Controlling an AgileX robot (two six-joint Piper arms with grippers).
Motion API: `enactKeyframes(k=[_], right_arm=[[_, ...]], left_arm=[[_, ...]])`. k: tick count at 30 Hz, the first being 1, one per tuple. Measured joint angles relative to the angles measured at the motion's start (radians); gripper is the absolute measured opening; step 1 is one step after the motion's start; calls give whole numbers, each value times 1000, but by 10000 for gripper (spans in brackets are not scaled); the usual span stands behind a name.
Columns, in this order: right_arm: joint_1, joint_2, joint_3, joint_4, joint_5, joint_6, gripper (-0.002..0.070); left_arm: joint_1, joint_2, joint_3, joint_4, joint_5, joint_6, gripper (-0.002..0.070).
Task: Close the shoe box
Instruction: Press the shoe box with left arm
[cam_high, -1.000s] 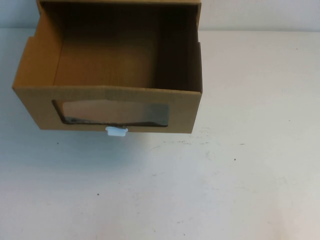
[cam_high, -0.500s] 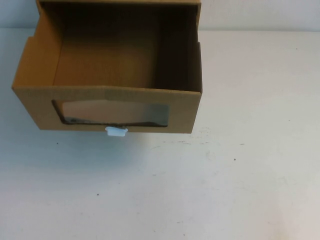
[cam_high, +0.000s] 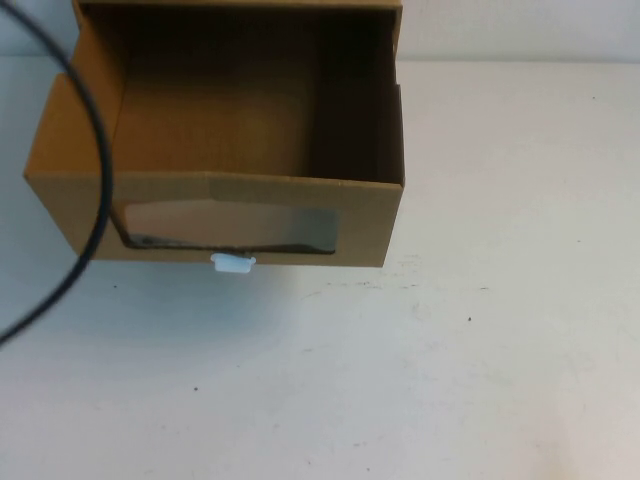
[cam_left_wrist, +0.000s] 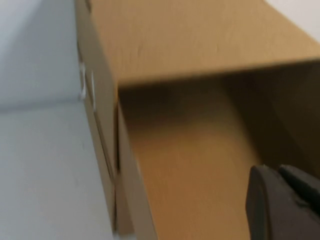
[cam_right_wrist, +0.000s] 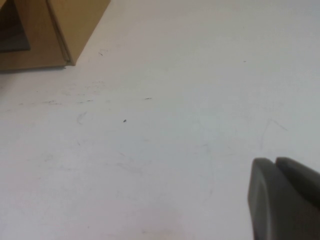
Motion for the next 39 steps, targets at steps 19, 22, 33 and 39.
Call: enactKeyframes(k=[19, 22, 33, 39], right_arm=[[0, 0, 0, 0, 0, 0, -11], [0, 0, 0, 0, 0, 0, -11], [0, 0, 0, 12, -17, 0, -11], [0, 0, 0, 271, -219, 0, -11]], left_arm=[[0, 993, -1148, -47, 505, 40, -2], [-2, 1063, -1220, -47, 524, 36, -2], [-2, 1133, -1237, -62, 522, 35, -2], [-2, 1141, -1244, -72, 518, 40, -2]])
